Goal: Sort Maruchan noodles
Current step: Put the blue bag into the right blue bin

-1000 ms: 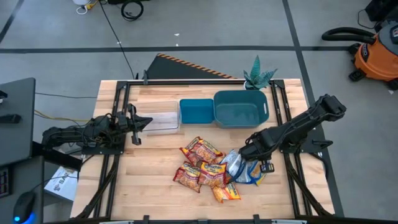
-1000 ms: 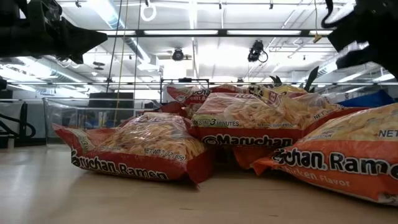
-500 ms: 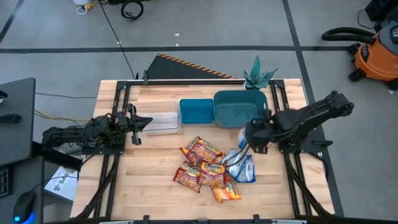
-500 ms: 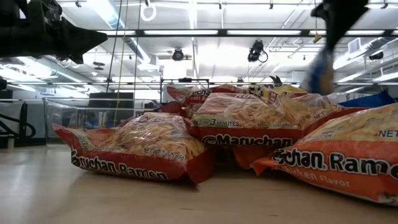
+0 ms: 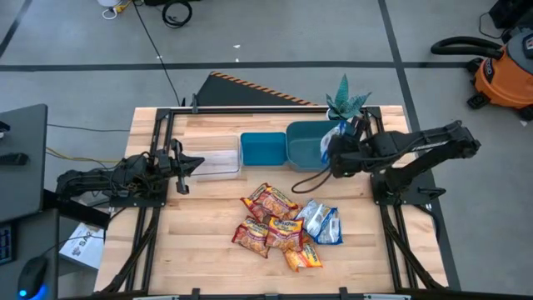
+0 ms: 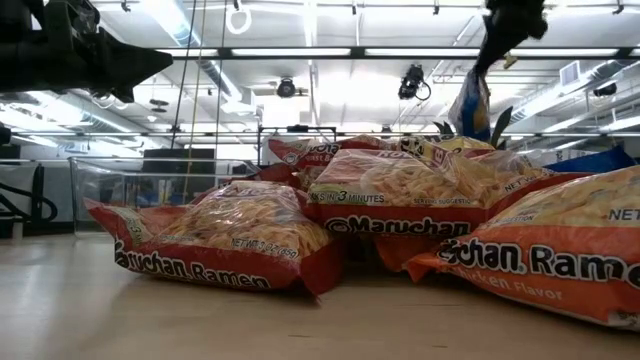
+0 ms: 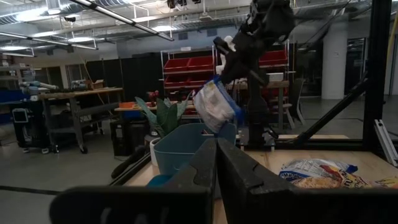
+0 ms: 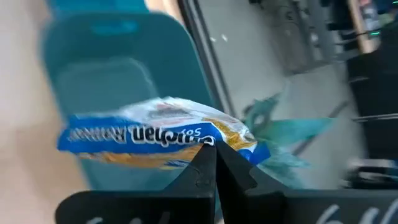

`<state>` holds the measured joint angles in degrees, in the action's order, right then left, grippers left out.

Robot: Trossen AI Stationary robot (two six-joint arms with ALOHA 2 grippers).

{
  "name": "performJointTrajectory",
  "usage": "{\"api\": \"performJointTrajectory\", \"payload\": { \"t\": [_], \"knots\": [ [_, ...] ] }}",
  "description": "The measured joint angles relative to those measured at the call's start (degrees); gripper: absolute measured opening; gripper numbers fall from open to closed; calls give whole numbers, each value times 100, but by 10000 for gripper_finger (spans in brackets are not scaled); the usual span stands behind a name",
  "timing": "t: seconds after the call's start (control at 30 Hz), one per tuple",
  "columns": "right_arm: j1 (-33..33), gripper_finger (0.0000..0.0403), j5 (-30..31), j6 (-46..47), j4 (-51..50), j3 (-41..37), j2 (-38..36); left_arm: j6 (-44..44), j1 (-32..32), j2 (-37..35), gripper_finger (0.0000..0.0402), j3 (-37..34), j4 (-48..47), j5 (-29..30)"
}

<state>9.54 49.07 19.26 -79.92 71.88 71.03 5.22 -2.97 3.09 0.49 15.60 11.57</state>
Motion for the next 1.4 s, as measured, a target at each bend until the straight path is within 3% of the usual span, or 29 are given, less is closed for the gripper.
{"api": "performJointTrajectory", "payload": {
  "t": [0.3,0.8,1.03,1.13,1.4],
  "knots": [
    [-718,9,654,-1111,-85,-863,4,2,-2,0,18,0,2,0],
    [-1056,10,683,-3338,903,-2086,6,1,-1,0,18,-2,2,0],
    [-1058,11,828,-3790,1281,-2153,4,1,-2,1,18,0,2,0],
    [-1056,11,587,-4071,1513,-2153,4,0,-2,-1,18,-2,2,0],
    [-1058,11,623,-4444,1452,-2153,4,2,-1,-1,18,-1,1,0]
  ]
}}
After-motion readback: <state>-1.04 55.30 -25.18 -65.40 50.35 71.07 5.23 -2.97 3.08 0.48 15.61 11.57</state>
